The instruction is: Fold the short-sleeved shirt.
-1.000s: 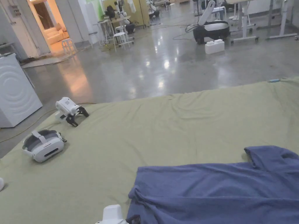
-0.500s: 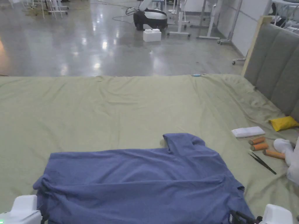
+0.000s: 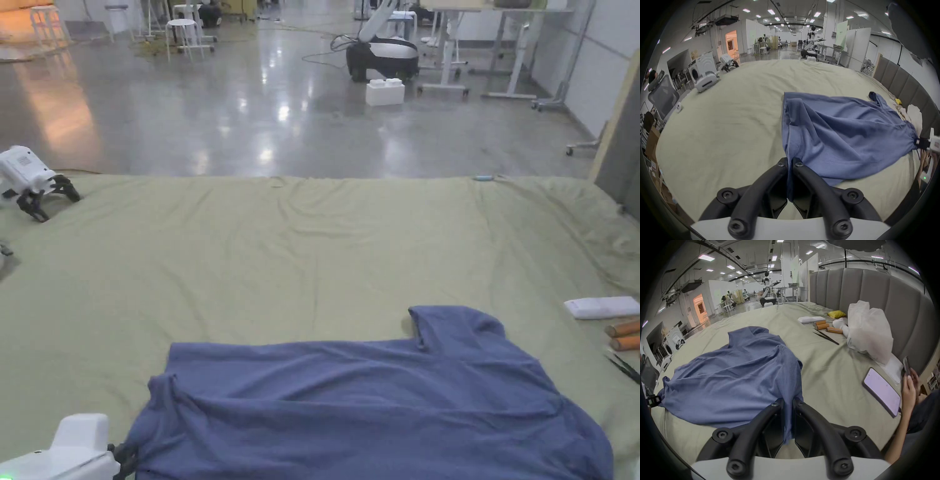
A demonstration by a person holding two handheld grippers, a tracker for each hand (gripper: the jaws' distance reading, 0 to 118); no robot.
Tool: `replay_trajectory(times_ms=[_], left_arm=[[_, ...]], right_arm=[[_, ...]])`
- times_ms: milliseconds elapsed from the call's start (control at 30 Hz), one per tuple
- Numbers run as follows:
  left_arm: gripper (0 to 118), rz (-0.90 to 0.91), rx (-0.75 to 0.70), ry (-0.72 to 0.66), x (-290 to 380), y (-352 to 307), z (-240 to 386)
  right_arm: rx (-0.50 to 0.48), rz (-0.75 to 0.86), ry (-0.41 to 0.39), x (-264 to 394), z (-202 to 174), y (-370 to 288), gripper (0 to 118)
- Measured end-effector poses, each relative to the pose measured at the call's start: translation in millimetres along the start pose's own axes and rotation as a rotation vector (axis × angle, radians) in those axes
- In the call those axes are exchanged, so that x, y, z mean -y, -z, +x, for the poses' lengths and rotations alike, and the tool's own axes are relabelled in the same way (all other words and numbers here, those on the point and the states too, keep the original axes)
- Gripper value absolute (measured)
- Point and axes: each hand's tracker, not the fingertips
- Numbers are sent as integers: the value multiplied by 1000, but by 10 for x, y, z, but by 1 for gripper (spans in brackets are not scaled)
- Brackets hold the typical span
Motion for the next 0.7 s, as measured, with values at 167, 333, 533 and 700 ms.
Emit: replay_trajectory(times_ms=[167, 333, 533, 700], left_arm=[[0, -39, -5, -20, 552, -513, -193], [0, -108, 13, -49, 1056, -717, -262], [32, -135, -18, -55, 1140, -601, -240], [72, 288, -50, -83, 915, -1393, -168]], right_arm=[[6, -21, -56, 337, 137, -516, 7], [10, -82, -82, 748, 188, -841, 7], [28, -98, -101, 902, 178, -750, 28], [-71, 40, -51, 631, 172, -1156, 84]])
